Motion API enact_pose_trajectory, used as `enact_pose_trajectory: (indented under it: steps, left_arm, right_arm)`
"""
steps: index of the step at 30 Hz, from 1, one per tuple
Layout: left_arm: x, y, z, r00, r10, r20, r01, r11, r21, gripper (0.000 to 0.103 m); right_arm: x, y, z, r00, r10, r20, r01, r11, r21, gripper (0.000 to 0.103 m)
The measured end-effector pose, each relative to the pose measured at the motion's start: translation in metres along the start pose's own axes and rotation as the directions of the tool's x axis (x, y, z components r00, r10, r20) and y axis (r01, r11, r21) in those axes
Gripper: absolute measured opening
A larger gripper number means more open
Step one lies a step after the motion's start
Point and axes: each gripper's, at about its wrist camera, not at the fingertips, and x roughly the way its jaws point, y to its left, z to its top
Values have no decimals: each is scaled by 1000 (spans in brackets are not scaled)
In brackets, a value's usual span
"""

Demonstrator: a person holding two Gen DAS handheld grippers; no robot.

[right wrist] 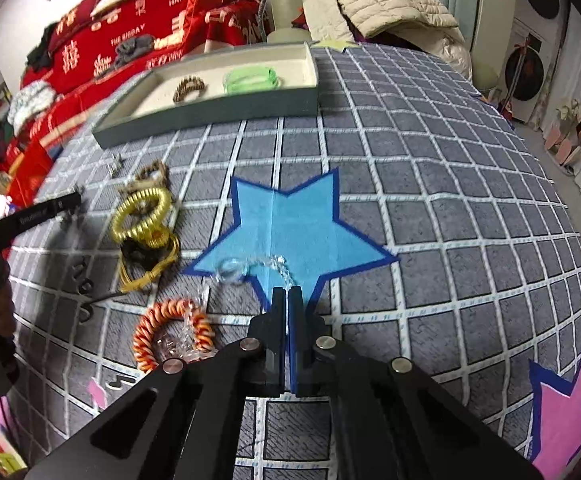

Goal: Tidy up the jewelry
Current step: 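Grasp the silver hair clip with the left tool while the right grasps the clear bead bracelet, then carry both items into the tray and open both tools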

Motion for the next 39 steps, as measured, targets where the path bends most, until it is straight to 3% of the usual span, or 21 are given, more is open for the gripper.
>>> enact_pose_trajectory:
  steps: [5,7,9,11,13,14,17,19,22,24,26,27,28,30,39]
  left_arm:
    - [-17,2,1,998,-52,48,51,999,14,37]
    - [-22,1,2,997,-59,58,58,998,18,37]
    - [-26,0,2,996,-59,64,57,998,27,37]
    - [-28,0,2,996,-59,65,57,998,33,37]
    - [-30,-1,1,996,-59,70,56,998,41,37]
    - [-32,-1,0,996,-57,74,54,997,46,37]
    - [-34,-2,-2,995,-60,78,56,997,51,37]
    - [-34,-3,-2,995,-61,77,57,997,50,37]
    - [-35,-3,-3,995,-63,78,59,997,51,37]
    - [-37,-2,-4,995,-64,80,60,997,49,37]
    - [-38,-1,-4,995,-66,81,62,997,46,37]
    - [-39,-1,-4,994,-67,83,63,997,45,37]
    - [-40,-1,-4,994,-69,85,65,997,46,37]
    - [-42,-2,-4,993,-72,89,68,996,51,37]
    - [-56,-1,-3,989,-100,110,92,993,70,37]
  right_arm:
    - [-16,-4,11,999,12,39,-12,1000,-3,1]
    - [-14,-9,13,997,80,9,-80,996,39,1]
    - [-5,-18,9,977,204,-58,-195,972,133,3]
    - [-3,-14,4,972,218,-86,-207,970,125,14]
    - [-6,-7,-4,975,200,-97,-191,977,95,63]
    - [-9,-6,-8,974,209,-91,-200,975,102,66]
    - [-7,-10,-15,963,252,-98,-232,955,183,60]
    - [-1,-13,-19,950,294,-108,-260,932,251,47]
    - [16,-17,-24,913,392,-110,-326,866,380,43]
    - [20,-19,-23,913,400,-79,-330,840,432,40]
    - [29,-27,-24,903,428,-45,-346,784,516,32]
    - [34,-30,-25,898,439,-43,-346,762,548,21]
    - [38,-30,-25,895,443,-48,-345,758,553,12]
    - [40,-27,-23,903,425,-58,-332,780,530,7]
    - [2,-17,15,943,333,20,-318,880,353,5]
